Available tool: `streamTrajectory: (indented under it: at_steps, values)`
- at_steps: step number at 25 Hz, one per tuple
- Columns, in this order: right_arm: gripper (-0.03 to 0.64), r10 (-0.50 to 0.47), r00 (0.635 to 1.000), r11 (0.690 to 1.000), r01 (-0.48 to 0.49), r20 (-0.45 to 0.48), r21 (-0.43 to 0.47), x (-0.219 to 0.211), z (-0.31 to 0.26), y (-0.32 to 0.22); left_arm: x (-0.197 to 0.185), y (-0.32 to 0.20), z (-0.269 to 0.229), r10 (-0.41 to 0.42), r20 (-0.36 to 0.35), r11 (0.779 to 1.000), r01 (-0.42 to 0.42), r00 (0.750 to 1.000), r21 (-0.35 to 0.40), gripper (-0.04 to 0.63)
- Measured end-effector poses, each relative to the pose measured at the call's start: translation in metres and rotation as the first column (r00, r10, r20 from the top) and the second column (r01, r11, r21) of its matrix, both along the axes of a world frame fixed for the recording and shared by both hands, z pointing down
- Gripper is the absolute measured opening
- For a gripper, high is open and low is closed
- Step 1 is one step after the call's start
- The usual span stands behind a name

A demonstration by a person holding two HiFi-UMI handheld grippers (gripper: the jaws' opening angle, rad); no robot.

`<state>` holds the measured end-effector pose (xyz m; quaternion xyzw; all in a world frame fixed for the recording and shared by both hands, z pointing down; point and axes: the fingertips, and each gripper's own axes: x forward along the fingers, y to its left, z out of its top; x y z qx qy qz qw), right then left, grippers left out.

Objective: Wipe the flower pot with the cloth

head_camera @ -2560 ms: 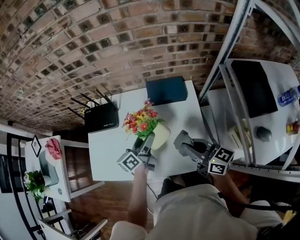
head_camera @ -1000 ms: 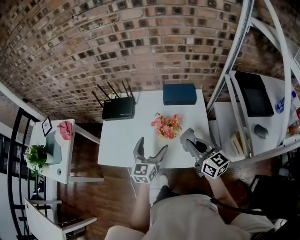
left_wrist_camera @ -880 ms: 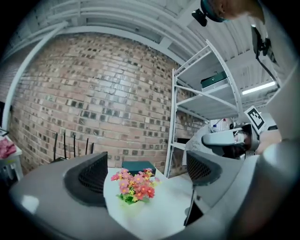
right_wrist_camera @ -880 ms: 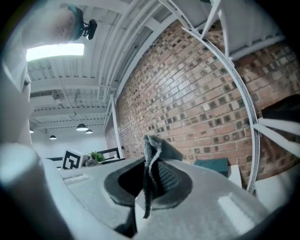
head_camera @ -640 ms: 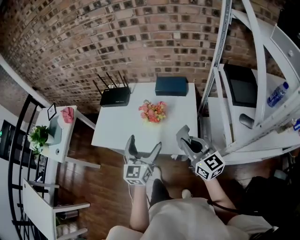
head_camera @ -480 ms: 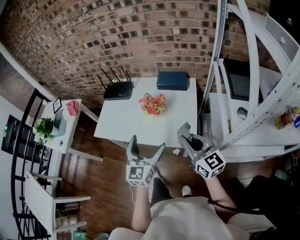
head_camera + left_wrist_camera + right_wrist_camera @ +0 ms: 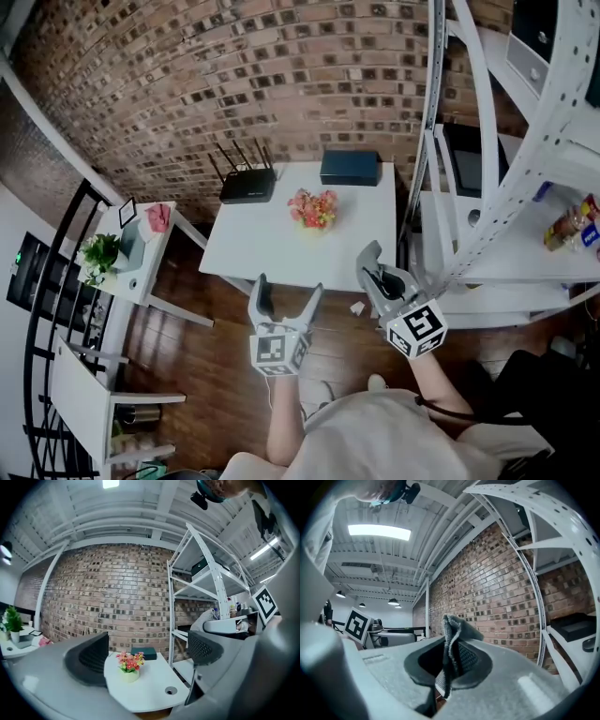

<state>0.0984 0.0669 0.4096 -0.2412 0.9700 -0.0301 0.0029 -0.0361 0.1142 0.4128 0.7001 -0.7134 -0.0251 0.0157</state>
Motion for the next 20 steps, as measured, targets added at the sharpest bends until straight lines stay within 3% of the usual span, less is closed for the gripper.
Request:
streamTrajectory:
  at_steps: [10, 20]
  values:
    - [0.003, 0.052, 0.999, 0.998, -0.052, 0.001, 0.02, -0.013, -0.009, 0.024, -0.009, 0.015, -0.005, 0.059, 0.002, 0.998, -0.059, 0.998, -0.002, 0.548]
    - [0.003, 0.082, 0.997, 0.996, -0.082, -0.015, 0.023, -0.016, -0.007, 0.039, -0.016, 0.027, -0.012, 0.053, 0.028, 0.998, -0.054, 0.998, 0.015, 0.537]
